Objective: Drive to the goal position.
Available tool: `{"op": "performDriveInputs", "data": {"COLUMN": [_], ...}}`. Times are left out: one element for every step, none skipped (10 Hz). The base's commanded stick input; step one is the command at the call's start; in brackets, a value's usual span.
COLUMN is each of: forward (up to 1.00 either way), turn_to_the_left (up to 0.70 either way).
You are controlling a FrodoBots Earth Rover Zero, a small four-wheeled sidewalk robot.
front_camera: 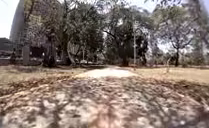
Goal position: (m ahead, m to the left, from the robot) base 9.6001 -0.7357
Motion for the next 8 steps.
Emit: {"op": "performDriveInputs", "data": {"forward": [1.00, 1.00, 1.00, 1.00, 1.00, 1.00, 1.00, 1.00], "turn_to_the_left": [0.00, 0.00, 0.00, 0.00, 0.00, 0.00, 0.00, 0.00]}}
